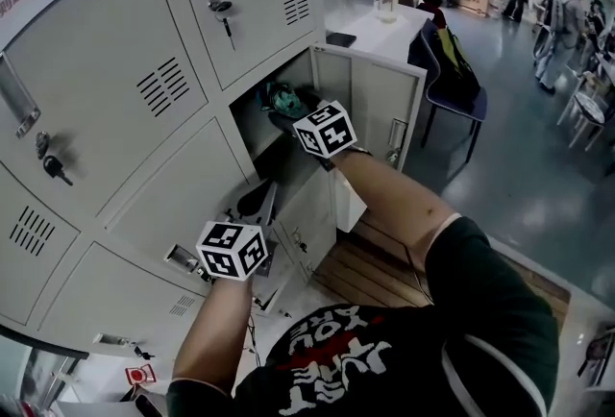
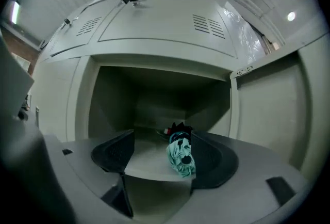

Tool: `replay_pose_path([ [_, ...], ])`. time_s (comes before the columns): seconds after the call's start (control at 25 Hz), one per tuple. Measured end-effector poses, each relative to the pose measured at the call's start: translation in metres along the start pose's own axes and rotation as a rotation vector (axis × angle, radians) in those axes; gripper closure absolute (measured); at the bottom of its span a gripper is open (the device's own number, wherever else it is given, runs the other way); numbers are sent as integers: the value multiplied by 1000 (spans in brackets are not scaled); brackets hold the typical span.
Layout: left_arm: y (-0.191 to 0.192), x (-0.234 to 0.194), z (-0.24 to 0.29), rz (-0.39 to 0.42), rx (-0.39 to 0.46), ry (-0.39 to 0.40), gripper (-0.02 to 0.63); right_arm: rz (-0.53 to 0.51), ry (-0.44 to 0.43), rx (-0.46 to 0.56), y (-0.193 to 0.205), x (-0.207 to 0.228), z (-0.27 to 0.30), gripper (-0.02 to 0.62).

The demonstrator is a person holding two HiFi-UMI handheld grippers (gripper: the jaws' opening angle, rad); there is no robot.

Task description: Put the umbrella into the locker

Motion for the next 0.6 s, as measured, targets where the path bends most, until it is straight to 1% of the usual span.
replay_pose_path([
  [0.2, -4, 2, -21, 13, 15, 53, 597, 21, 30, 5, 8, -21, -32, 244],
  [0.44, -10, 1, -57, 44, 30, 137, 598, 43, 93, 4, 22, -60, -72, 245],
  [0.6, -10, -2, -81, 56, 40, 178, 597, 58, 129, 7, 32, -88, -94, 245],
])
Point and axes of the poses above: the fingertips, and each gripper's own axes: z forward along the fingers, x to its right, y out of its underside, the point moved 9 cm from there along -z, backward along the fingers, and after that the axes turned 14 degrees about z, right-handed, at the moved point
